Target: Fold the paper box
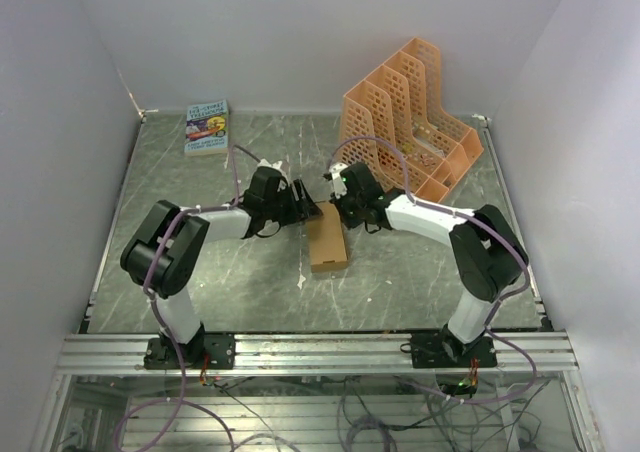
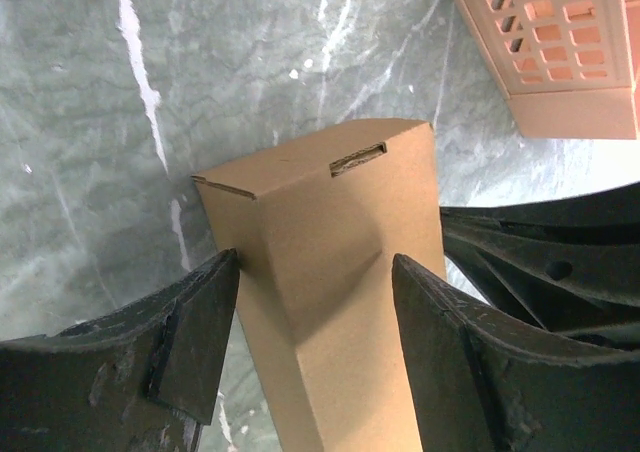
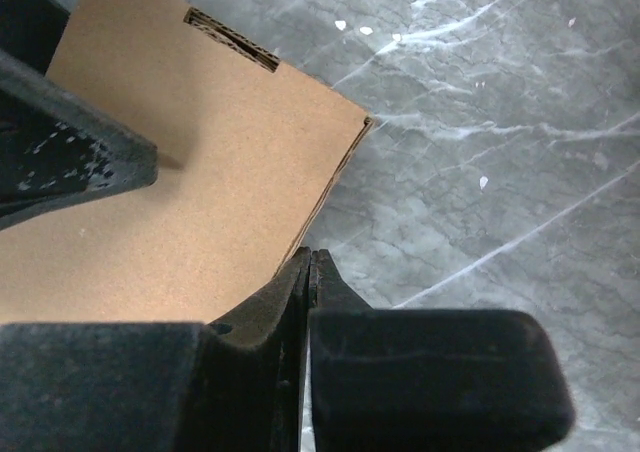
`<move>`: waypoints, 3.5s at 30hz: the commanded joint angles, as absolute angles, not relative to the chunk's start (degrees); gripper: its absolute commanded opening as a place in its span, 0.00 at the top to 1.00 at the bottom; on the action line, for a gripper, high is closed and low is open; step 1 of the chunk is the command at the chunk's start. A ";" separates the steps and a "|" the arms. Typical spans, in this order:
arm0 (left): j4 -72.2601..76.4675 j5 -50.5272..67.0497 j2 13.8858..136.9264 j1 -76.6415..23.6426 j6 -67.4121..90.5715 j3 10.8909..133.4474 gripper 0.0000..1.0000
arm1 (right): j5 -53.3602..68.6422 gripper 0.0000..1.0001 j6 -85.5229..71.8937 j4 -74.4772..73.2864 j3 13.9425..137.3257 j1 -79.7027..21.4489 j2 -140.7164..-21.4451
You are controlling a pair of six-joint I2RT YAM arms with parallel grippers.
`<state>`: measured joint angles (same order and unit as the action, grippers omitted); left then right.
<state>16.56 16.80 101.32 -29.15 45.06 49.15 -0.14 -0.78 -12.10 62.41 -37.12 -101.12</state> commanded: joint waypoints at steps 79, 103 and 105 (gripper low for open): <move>4.58 -7.80 83.74 -53.20 52.84 41.08 0.24 | 15.28 1.00 -6.67 -15.96 45.18 -35.22 -84.98; 8.71 -0.35 68.69 -44.81 49.11 35.86 0.01 | 31.54 0.61 16.95 -20.13 55.13 -22.84 -77.71; 4.81 -0.34 71.41 -43.48 48.49 40.44 0.01 | 39.25 0.55 16.59 -22.90 59.33 -20.09 -81.88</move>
<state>3.75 -4.89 68.45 -46.54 49.32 36.40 24.75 11.05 -20.21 54.15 -23.81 -76.93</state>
